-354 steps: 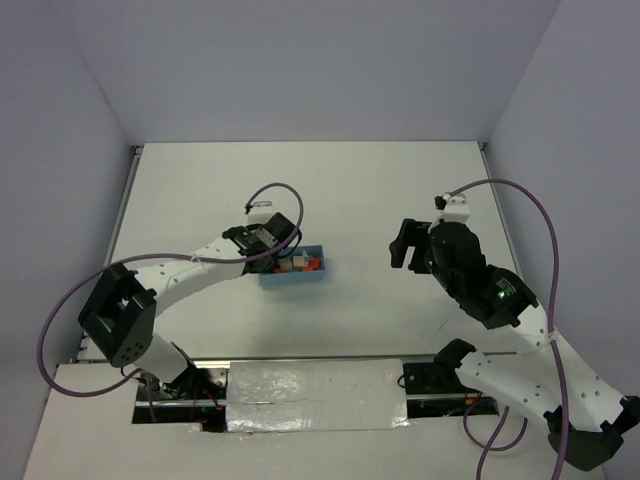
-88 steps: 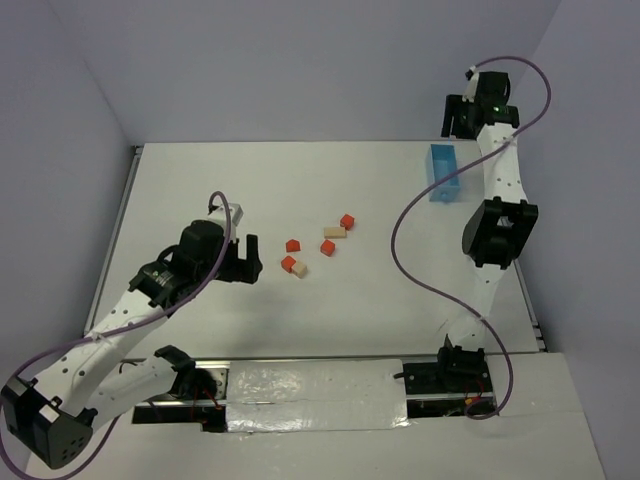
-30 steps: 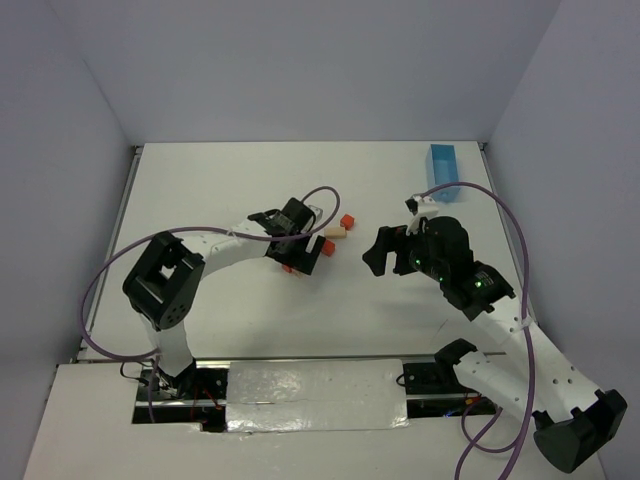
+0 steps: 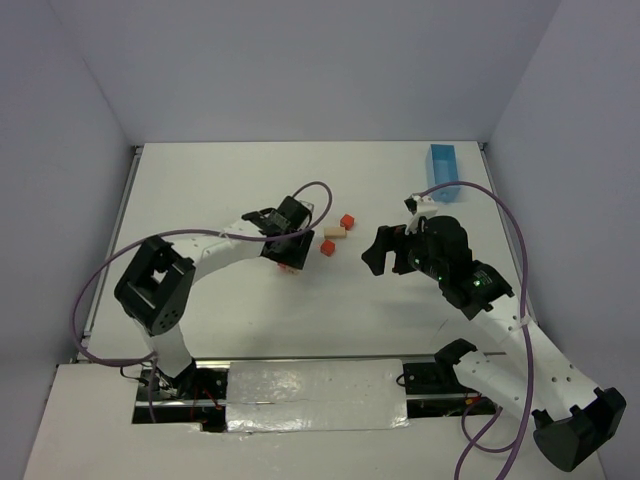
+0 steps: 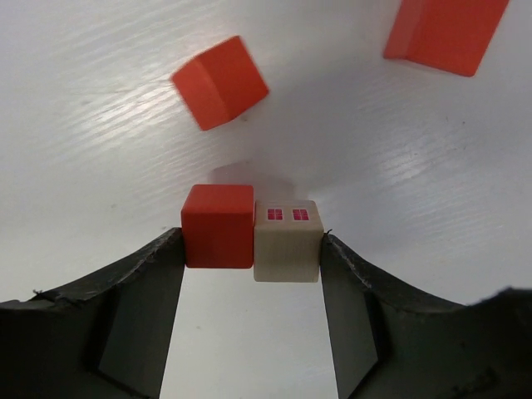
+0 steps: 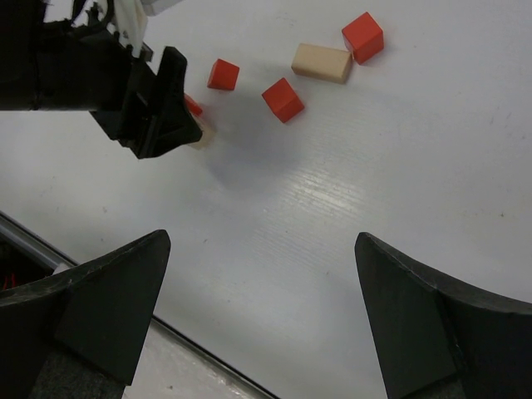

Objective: Build the wood block tower

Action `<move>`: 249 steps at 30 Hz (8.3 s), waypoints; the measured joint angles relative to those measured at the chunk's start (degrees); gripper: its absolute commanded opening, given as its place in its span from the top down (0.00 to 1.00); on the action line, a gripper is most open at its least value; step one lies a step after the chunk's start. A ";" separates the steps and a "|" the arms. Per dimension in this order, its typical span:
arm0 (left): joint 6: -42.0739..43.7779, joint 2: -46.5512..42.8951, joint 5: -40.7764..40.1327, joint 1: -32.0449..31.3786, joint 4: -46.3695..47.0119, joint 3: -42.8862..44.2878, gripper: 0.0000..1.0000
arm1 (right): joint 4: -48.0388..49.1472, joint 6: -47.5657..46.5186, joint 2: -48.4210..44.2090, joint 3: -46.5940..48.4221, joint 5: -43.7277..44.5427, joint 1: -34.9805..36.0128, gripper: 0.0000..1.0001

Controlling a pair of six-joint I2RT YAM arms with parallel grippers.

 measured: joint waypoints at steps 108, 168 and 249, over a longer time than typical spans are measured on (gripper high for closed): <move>-9.07 19.98 -11.19 22.93 -8.28 23.15 1.00 | 1.20 -0.57 0.28 -0.74 -4.52 0.48 0.00; -16.46 17.31 -2.25 37.88 1.53 17.49 1.00 | 1.18 -1.51 1.07 -0.74 -6.43 2.40 0.00; 4.04 17.59 -0.11 -5.64 5.81 18.99 0.97 | -0.48 1.20 -6.73 -0.74 2.56 2.56 0.00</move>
